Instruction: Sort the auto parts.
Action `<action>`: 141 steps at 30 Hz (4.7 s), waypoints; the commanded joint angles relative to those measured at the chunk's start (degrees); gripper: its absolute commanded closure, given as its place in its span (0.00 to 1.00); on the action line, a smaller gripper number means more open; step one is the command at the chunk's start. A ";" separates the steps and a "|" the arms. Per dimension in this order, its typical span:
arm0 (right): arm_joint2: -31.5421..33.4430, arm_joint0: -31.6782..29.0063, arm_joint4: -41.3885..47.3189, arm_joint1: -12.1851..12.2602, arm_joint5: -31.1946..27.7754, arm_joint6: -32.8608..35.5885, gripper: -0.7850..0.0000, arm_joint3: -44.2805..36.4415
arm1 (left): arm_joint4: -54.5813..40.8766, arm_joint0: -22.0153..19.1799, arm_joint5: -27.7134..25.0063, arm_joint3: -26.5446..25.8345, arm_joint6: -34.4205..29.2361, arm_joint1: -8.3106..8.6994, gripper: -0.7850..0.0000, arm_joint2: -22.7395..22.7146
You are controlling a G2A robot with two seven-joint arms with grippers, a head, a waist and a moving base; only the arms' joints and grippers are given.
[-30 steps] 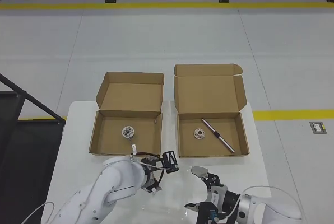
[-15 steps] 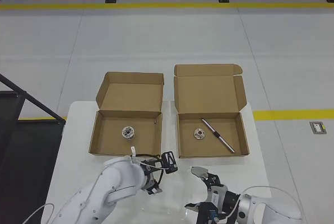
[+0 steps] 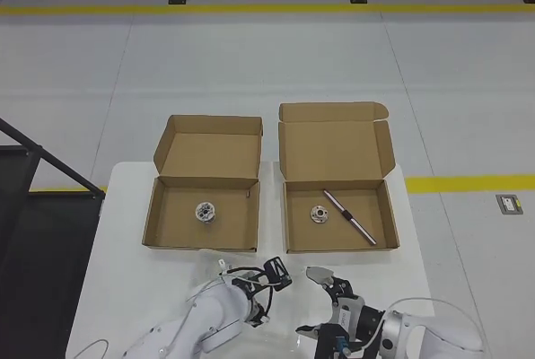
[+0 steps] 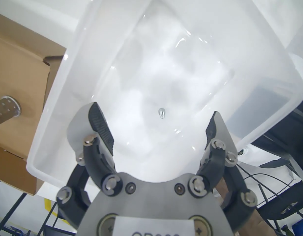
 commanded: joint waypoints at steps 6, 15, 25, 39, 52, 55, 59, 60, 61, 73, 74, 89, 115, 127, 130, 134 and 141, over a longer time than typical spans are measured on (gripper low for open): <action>0.00 -0.01 -0.02 0.00 0.00 -0.01 0.00 0.00 | 0.40 -0.71 2.11 4.28 0.03 -1.45 0.31 2.07; 0.00 -0.01 -0.02 0.00 0.00 -0.01 0.00 0.00 | 3.11 0.47 2.97 5.41 -1.37 -1.96 0.32 2.04; 0.00 -0.01 -0.02 0.00 0.00 -0.01 0.00 0.00 | 3.62 1.87 2.09 6.73 -0.58 -2.30 0.54 0.88; 0.00 -0.01 -0.02 0.00 0.00 -0.01 0.00 0.00 | 4.45 3.38 0.63 5.83 -4.01 -2.78 0.47 0.04; 0.00 -0.01 -0.02 0.00 0.00 -0.01 0.00 0.00 | 4.09 3.23 0.19 8.48 -3.15 -3.60 0.58 -0.91; 0.00 -0.01 -0.02 0.00 0.00 -0.01 0.00 0.00 | 4.20 3.12 0.17 8.82 -3.15 -3.81 0.69 -0.99; 0.00 -0.01 -0.02 0.00 0.00 -0.01 0.00 0.00 | 4.75 3.14 0.37 8.96 -3.06 -4.05 0.93 -1.10; 0.00 -0.01 -0.02 0.00 0.00 -0.01 0.00 0.00 | 4.89 3.19 0.44 8.91 -3.02 -4.10 1.00 -1.13; 0.00 -0.01 -0.02 0.00 0.00 -0.01 0.00 0.00 | 5.19 3.23 0.59 8.82 -2.96 -4.14 1.00 -1.21; 0.00 -0.01 -0.02 0.00 0.00 -0.01 0.00 0.00 | 4.27 10.85 -1.82 -4.19 -0.89 -1.57 1.00 -11.69; 0.00 -0.01 -0.02 0.00 0.00 -0.01 0.00 0.00 | 2.94 12.28 -2.83 -6.02 0.22 -1.06 1.00 -14.05; 0.00 -0.01 -0.02 0.00 0.00 -0.01 0.00 0.00 | -41.38 29.32 -42.03 -2.36 27.98 4.38 1.00 -50.72; 0.00 -0.01 -0.02 0.00 0.00 -0.01 0.00 0.00 | -28.51 19.73 -17.14 -2.86 24.59 6.93 1.00 -50.60; 0.00 -0.01 -0.02 0.00 0.00 -0.01 0.00 0.00 | -22.34 12.46 -11.41 1.23 22.66 6.37 1.00 -43.10; 0.00 -0.01 -0.02 0.00 0.00 -0.01 0.00 0.00 | -20.87 9.03 -9.97 2.88 22.24 5.78 1.00 -38.35; 0.00 -0.01 -0.02 0.00 0.00 -0.01 0.00 0.00 | -14.54 3.80 -5.91 6.25 21.22 5.01 1.00 -32.80; 0.00 -0.01 -0.02 0.00 0.00 -0.01 0.00 0.00 | -10.14 -4.74 -5.15 14.87 21.16 2.99 1.00 -23.13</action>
